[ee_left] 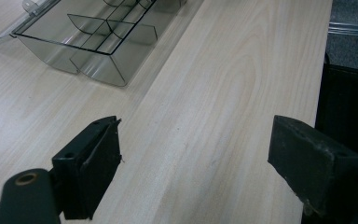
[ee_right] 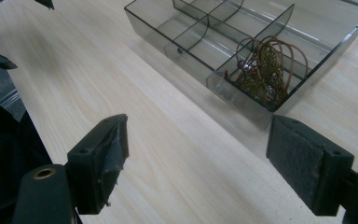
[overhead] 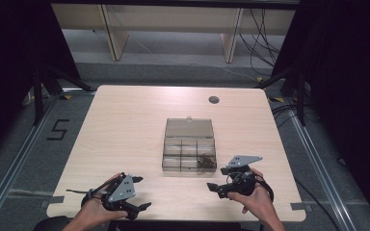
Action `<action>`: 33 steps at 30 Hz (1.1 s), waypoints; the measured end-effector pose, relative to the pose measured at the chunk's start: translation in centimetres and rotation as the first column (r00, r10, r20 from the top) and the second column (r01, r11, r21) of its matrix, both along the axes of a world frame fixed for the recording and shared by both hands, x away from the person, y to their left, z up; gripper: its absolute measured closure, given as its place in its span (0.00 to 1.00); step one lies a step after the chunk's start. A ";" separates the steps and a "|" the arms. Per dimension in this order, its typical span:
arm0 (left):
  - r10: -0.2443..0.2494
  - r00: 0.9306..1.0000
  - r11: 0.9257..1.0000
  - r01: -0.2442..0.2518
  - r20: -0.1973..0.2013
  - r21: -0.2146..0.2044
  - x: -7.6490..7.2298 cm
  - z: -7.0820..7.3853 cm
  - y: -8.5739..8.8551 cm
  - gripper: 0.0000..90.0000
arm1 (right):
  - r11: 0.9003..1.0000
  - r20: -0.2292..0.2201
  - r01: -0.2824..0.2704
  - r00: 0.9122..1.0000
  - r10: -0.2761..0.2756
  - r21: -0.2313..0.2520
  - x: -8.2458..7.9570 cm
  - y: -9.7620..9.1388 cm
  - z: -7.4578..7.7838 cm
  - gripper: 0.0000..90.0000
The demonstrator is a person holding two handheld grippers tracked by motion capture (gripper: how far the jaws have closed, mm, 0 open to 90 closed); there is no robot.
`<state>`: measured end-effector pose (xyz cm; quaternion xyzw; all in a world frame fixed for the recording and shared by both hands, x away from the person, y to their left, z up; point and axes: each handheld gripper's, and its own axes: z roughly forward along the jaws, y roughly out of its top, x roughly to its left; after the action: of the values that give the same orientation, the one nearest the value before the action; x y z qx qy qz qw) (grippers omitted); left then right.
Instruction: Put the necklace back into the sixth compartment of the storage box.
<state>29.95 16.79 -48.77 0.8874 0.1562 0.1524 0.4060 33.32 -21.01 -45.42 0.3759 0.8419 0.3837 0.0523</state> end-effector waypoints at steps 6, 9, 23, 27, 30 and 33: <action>0.004 1.000 1.000 -0.004 -0.003 0.000 0.0 -0.1 0.0 0.18 | 0.999 0.014 -0.026 1.000 0.026 -0.021 0.1 -0.2 -0.8 0.22; 0.008 1.000 1.000 -0.008 -0.008 -0.008 -0.1 -0.1 0.0 0.18 | 0.999 0.029 -0.027 0.999 0.027 -0.018 0.1 -0.3 -0.9 0.22; 0.007 1.000 1.000 -0.007 -0.005 -0.003 0.0 0.0 0.1 0.18 | 0.999 0.033 -0.032 0.999 0.032 -0.002 -0.6 -0.9 -1.6 0.22; 0.004 1.000 1.000 -0.004 -0.012 -0.006 0.0 -0.1 0.0 0.18 | 1.000 0.046 -0.027 0.999 0.026 0.004 -0.9 -1.0 -1.8 0.22; 0.011 1.000 1.000 -0.011 -0.013 -0.018 -0.1 -0.2 -0.1 0.18 | 0.999 0.041 -0.038 0.998 0.037 0.001 -0.9 -1.1 -1.9 0.21; 0.012 1.000 1.000 -0.012 -0.014 -0.020 -0.1 -0.2 -0.1 0.18 | 1.000 0.041 -0.024 0.999 0.024 -0.001 -1.1 -1.3 -1.8 0.21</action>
<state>29.85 16.71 -48.97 0.8834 0.1658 0.1469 0.4130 32.23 -22.26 -47.23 0.3579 0.8453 0.3915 0.0650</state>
